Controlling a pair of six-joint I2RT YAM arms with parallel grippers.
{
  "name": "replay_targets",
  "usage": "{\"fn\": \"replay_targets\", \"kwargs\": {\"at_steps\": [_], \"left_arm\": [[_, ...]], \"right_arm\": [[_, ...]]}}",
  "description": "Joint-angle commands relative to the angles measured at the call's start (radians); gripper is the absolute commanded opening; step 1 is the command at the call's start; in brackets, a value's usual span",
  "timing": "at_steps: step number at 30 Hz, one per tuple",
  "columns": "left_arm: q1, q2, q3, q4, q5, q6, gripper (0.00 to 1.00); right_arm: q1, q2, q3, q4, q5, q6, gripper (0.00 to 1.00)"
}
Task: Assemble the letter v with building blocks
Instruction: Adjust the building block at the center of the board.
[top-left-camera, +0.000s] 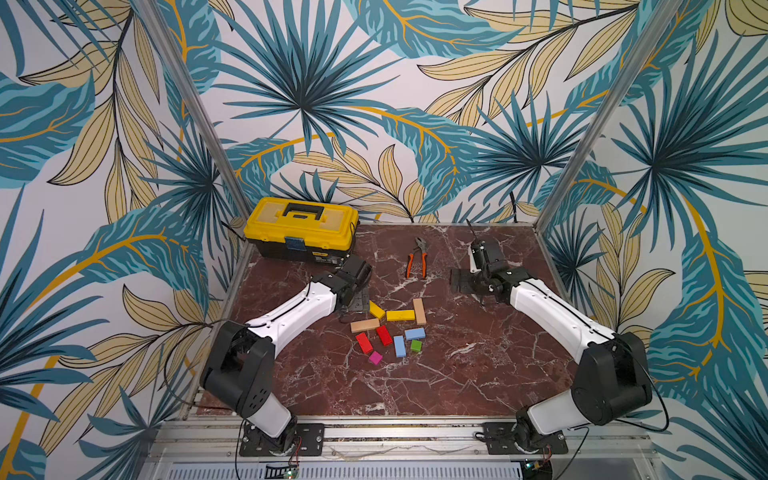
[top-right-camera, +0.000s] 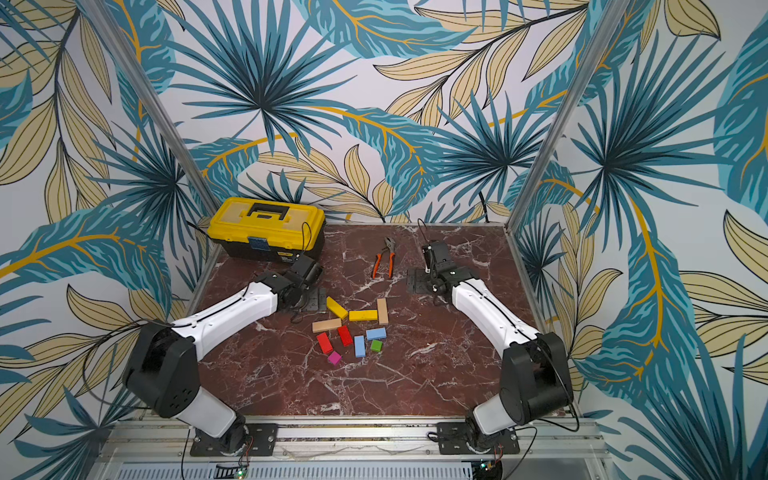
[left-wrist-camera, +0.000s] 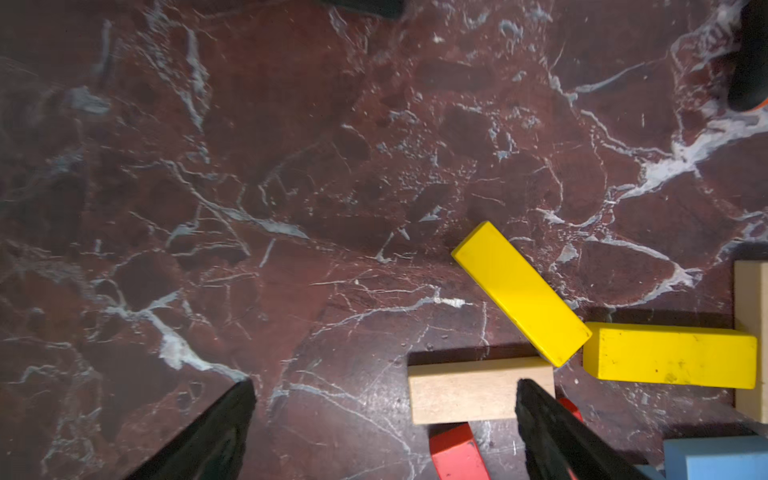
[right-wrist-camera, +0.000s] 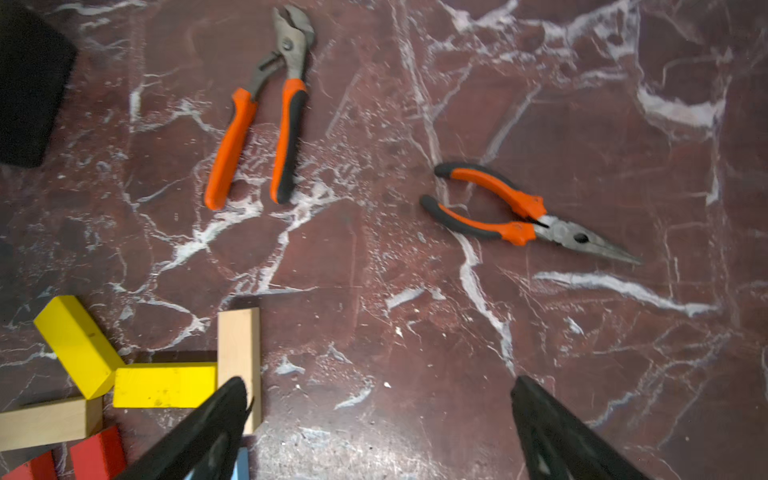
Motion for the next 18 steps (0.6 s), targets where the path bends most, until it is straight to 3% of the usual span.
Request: {"fn": "replay_targets", "kwargs": {"at_steps": [1,18], "left_arm": [[-0.017,0.032,0.074,-0.012,0.004,-0.068,1.00],[-0.047,0.228,0.147,0.060,0.092,-0.142,0.94]], "right_arm": [[-0.001,0.021,-0.032,-0.042,-0.063,0.017,0.99],[-0.053,0.040,-0.085,0.005,-0.063,0.010,0.99]]}}
